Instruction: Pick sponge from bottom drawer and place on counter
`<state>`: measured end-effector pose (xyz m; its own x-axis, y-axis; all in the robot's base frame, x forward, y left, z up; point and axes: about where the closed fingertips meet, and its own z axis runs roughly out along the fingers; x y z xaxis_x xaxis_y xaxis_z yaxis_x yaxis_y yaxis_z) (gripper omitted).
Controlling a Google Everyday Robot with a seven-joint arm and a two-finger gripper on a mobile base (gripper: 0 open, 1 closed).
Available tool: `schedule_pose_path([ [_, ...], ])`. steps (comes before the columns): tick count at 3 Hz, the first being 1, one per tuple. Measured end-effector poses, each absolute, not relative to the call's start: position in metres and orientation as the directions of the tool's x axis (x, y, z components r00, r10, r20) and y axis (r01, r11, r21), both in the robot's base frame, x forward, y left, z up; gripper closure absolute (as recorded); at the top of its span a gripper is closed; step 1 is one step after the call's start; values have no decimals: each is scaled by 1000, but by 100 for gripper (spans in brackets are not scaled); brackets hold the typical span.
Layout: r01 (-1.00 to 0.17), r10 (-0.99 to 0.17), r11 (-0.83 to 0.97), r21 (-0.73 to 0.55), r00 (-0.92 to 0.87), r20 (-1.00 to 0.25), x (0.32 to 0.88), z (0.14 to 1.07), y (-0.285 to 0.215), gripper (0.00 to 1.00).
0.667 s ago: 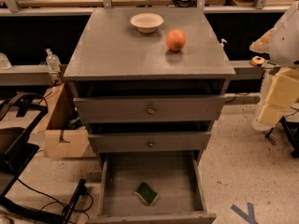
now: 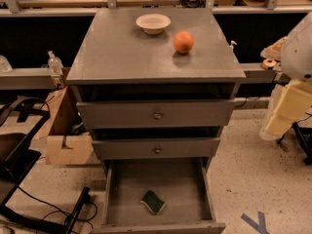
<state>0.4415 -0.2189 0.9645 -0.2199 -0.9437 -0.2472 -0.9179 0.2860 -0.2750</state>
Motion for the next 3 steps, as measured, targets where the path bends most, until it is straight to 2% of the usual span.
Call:
schedule_pose_path([
  [1,-923,-900,312,-225,-211,-381,418,874,-230,0],
  [2,-924,-865,325,-200,-204,-459,407,795,-232,0],
  [3,-901,-821,379,-211,-222,-527,422,741,-227,0],
])
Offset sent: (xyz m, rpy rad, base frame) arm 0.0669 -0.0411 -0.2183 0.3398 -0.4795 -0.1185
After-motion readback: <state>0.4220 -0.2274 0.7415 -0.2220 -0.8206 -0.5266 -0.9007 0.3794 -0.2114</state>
